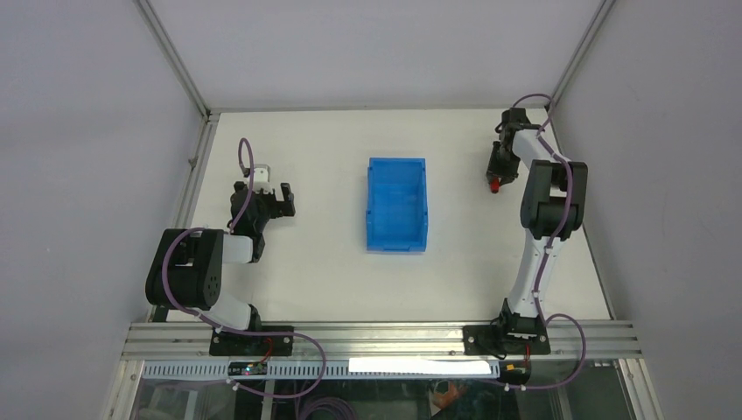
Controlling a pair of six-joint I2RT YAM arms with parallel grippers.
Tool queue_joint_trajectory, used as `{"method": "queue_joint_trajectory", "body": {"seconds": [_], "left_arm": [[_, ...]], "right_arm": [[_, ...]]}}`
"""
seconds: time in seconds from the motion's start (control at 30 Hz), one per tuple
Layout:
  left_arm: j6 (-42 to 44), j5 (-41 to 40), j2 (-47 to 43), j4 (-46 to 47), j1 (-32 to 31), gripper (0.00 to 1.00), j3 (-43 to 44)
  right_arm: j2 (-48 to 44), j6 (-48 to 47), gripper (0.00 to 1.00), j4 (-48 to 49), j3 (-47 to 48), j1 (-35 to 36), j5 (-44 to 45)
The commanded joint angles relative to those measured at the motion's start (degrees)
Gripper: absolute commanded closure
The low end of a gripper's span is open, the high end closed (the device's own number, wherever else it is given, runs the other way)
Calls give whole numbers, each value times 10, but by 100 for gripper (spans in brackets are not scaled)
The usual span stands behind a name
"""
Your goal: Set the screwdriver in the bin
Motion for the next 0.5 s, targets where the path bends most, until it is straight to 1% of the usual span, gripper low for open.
{"method": "queue_joint_trajectory", "body": {"seconds": [0.0,0.03,0.1,0.13,0.3,0.37,0.47], "left_arm": [[-12,8,-17,16,-1,1,-1],[-12,7,-17,16,-1,1,-1],[-12,7,-17,17,-1,1,-1],[-12,7,-17,17,-1,1,-1],[-12,7,-17,17,-1,1,-1],[-12,7,-17,17,-1,1,-1],[-12,7,-17,17,-1,1,-1]], "right_arm": [[-5,-4,80,-25,26,-4,3],[-16,-3,86,-24,22,-4,-4],[-48,-4,94,-20,16,-3,-13],[-64,-4,100,-24,15,-3,-10],[-160,-11,100,-76,24,3,1],[-188,-15,100,-116,40,10,2],[-230,11,100,-172,64,34,24]]}}
